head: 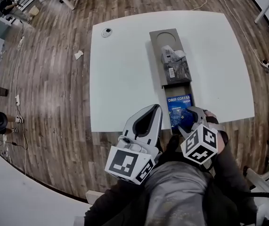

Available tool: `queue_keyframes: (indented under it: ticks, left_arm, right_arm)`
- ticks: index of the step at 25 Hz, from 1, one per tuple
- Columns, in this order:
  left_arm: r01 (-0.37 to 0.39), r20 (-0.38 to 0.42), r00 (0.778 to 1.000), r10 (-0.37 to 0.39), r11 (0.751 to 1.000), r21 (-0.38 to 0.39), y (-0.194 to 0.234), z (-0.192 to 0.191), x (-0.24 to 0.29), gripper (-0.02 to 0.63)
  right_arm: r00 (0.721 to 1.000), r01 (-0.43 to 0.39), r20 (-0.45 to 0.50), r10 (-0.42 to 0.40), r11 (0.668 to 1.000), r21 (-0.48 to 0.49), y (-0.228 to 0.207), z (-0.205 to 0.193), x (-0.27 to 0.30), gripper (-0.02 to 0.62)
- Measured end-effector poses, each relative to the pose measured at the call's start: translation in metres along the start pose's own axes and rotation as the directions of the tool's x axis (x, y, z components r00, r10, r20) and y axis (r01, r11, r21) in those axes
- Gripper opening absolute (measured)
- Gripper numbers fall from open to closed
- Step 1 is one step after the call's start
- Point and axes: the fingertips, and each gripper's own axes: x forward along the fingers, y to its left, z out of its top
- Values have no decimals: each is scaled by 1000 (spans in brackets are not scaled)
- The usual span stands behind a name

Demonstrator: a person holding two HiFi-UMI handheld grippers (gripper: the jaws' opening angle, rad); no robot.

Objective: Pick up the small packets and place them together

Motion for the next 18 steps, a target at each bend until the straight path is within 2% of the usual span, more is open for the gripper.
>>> queue_keyframes:
  ticks: [5,8,13,18]
  left_arm:
    - [-46,9,999,46,999,-17,29,10,-5,3]
    - [-63,4,998,63,998,-31,44,12,-3,3]
    - [-63,-22,998,62,997,-53,60,7,6,3]
    - [-37,-41,999,35,998,-58,63,6,20,3]
  right_arm:
    - [990,-124,-79,117,988,-89,9,9,19,343]
    - [985,-135,-128,118,983,-127,6,8,27,355]
    - [983,-139,-138,125,985,-102,-2,13,31,351]
    - [990,-97,-113,87,992,-80,-15,19,29,243]
